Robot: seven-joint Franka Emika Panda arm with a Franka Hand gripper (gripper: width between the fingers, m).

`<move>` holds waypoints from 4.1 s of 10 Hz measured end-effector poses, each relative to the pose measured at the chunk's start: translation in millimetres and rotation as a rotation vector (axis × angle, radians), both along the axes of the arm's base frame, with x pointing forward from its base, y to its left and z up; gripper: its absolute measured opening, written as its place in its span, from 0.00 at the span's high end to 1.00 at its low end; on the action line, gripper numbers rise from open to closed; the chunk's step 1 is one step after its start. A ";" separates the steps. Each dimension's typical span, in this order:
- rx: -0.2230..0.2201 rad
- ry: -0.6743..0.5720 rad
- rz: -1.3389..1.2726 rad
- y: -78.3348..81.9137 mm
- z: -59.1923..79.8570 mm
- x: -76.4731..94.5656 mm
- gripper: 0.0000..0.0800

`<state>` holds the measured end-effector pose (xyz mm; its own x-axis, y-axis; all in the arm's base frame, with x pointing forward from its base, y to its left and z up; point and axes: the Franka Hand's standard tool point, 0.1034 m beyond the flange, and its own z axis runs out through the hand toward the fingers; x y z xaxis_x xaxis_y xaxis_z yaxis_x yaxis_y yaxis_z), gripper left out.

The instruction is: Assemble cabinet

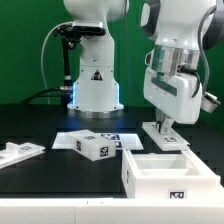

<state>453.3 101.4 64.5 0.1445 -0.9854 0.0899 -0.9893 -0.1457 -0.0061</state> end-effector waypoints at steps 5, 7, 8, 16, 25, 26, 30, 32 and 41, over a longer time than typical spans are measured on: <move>0.007 0.004 0.017 -7.5 6.6 10.2 0.92; 0.018 0.035 -0.060 -13.2 7.0 8.5 0.92; 0.013 0.049 -0.094 -12.3 5.4 8.3 0.92; -0.003 0.055 -0.078 -2.1 -3.2 11.2 0.92; -0.004 0.056 -0.148 -5.6 -3.0 13.0 0.92; -0.005 0.055 -0.157 -0.2 -3.1 12.5 0.92; -0.004 0.053 -0.135 7.3 -2.8 11.9 0.92; -0.003 0.046 -0.139 4.6 -0.5 16.7 0.92; -0.014 0.033 -0.141 3.0 -1.7 27.0 0.92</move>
Offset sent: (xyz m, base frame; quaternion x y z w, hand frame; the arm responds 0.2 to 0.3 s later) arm 0.0000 0.0000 0.0000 0.0000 0.0000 0.0000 1.0000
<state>480.2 104.4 62.7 0.0082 -0.9948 0.1016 -0.9996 -0.0054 0.0283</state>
